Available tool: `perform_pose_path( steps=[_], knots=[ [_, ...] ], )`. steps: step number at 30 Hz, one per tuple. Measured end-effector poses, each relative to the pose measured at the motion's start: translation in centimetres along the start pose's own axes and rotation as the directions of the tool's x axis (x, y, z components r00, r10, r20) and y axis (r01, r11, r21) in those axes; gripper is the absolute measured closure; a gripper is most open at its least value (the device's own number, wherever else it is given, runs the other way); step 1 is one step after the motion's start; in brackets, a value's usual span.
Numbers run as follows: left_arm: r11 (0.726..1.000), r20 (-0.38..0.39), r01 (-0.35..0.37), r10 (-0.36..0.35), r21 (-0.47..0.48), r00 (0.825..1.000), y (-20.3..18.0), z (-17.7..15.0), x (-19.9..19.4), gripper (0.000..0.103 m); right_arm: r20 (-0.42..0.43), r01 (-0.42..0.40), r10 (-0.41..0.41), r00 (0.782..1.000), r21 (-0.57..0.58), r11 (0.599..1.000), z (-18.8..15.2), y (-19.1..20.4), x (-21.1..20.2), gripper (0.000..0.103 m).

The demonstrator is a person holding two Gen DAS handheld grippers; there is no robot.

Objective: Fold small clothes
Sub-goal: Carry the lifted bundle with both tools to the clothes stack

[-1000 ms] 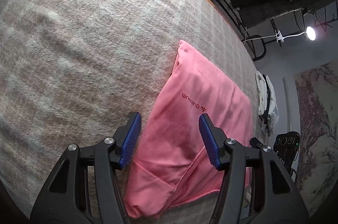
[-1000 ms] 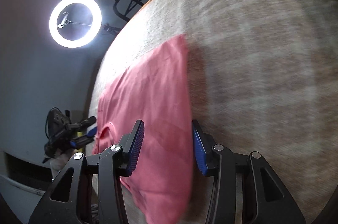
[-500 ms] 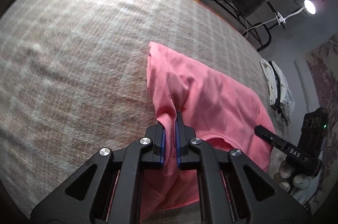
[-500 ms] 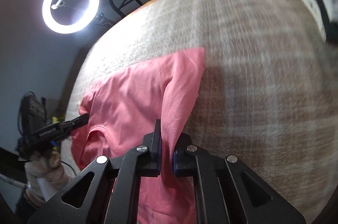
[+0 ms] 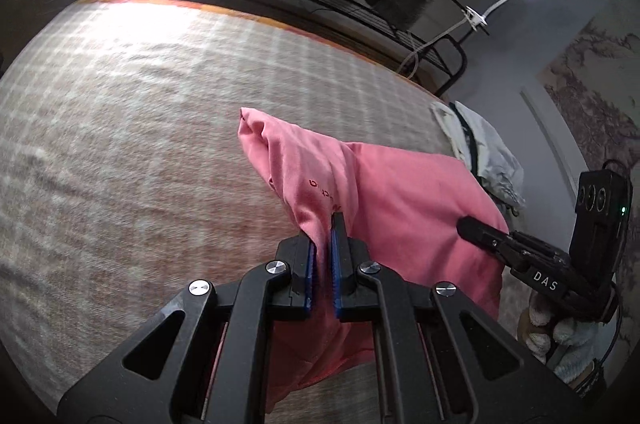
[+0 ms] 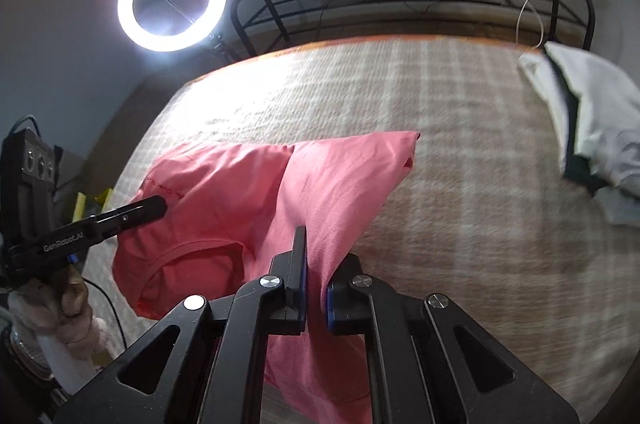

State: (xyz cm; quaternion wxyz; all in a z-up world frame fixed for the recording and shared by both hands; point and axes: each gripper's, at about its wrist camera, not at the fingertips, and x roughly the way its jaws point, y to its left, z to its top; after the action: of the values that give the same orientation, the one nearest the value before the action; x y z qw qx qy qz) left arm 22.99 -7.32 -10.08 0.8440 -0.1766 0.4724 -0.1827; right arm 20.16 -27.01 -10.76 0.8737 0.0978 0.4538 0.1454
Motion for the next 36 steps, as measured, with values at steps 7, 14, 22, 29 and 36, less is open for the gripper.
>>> perform_pose_path(
  steps=[7, 14, 22, 29, 36],
  knots=[
    [0.995, 0.022, 0.069, -0.071, 0.073, 0.997, -6.0, 1.9, 1.5, 0.099, 0.067, 0.060, -0.059, 0.996, -0.010, 0.998, 0.8, -4.0, -4.1, 0.098],
    [0.979, 0.030, 0.135, -0.141, 0.155, 0.990, -14.7, 5.4, 5.4, 0.099, 0.152, 0.150, -0.151, 0.977, 0.013, 0.989, 3.0, -10.9, -9.1, 0.098],
    [0.956, 0.033, 0.183, -0.196, 0.229, 0.980, -24.9, 8.7, 11.4, 0.099, 0.225, 0.243, -0.254, 0.941, 0.076, 0.967, 5.4, -19.7, -12.7, 0.098],
    [0.944, 0.040, 0.203, -0.220, 0.260, 0.975, -31.4, 11.8, 17.5, 0.099, 0.260, 0.313, -0.334, 0.906, 0.120, 0.942, 7.8, -26.2, -13.5, 0.098],
    [0.943, 0.025, 0.189, -0.203, 0.275, 0.979, -34.3, 12.3, 22.1, 0.099, 0.254, 0.345, -0.372, 0.893, 0.144, 0.927, 9.0, -31.1, -12.4, 0.098]
  ],
)
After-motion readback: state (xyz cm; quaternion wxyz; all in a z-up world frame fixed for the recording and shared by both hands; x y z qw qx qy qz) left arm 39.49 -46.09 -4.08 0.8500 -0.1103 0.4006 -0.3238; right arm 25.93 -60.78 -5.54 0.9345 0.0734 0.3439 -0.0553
